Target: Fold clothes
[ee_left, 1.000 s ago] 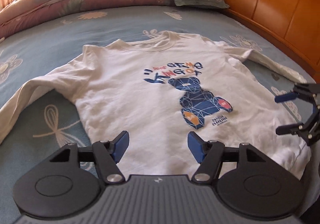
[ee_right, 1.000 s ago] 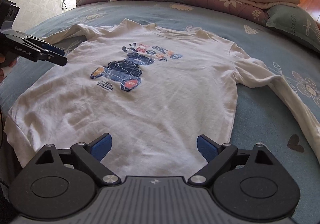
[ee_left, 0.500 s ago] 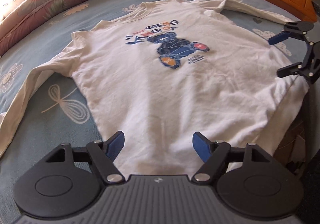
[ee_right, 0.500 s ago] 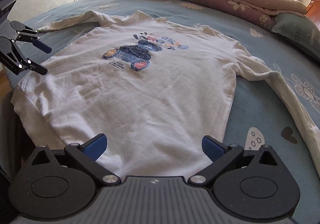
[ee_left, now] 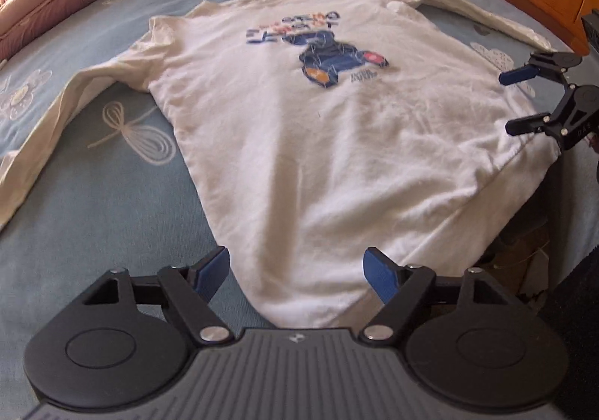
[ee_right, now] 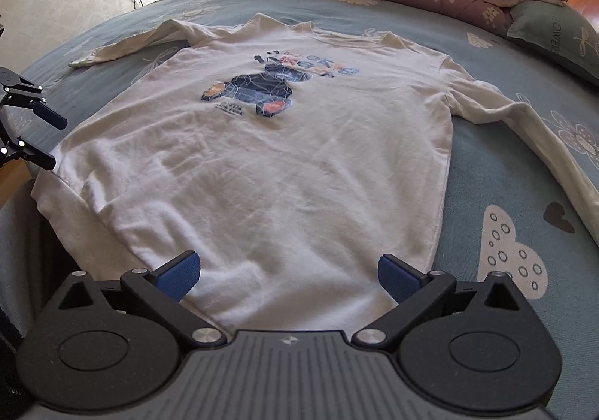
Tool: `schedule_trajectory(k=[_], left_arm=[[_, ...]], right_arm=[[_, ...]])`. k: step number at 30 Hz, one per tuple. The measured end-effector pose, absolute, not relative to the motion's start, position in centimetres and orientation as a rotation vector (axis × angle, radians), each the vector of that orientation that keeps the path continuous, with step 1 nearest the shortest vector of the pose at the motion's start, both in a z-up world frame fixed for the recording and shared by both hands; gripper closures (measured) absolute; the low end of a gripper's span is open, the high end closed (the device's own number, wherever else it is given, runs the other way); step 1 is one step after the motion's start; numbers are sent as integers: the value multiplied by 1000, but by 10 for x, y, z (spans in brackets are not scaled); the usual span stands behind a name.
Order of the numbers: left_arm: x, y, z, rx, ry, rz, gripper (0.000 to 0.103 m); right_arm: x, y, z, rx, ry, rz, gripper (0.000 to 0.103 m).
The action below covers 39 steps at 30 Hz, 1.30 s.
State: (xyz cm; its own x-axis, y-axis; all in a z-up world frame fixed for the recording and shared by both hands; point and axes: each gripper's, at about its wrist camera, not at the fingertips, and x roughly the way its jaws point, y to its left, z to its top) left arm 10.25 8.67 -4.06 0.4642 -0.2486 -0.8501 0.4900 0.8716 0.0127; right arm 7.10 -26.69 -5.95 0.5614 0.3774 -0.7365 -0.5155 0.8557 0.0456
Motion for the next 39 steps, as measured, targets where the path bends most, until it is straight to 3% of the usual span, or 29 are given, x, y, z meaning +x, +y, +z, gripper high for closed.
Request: schedule_trajectory(k=[7, 14, 23, 29, 31, 35, 39], left_arm=[[164, 44, -62, 176, 922, -447, 23], [156, 69, -68, 160, 957, -401, 19], [252, 56, -54, 90, 866, -368, 19], [286, 69, -75, 61, 867, -331, 19], [282, 85, -81, 83, 843, -326, 19], [281, 101, -79, 138, 838, -332, 19], [286, 95, -67, 167, 845, -281, 19]], right_arm=[[106, -231, -66, -208, 787, 545, 0], [86, -274, -73, -220, 831, 479, 0], [217, -279, -35, 104, 660, 371, 0], [278, -268, -74, 157, 761, 297, 0], [275, -274, -74, 120, 763, 305, 1], [268, -286, -76, 44, 767, 321, 11], [269, -286, -64, 82, 802, 291, 9]])
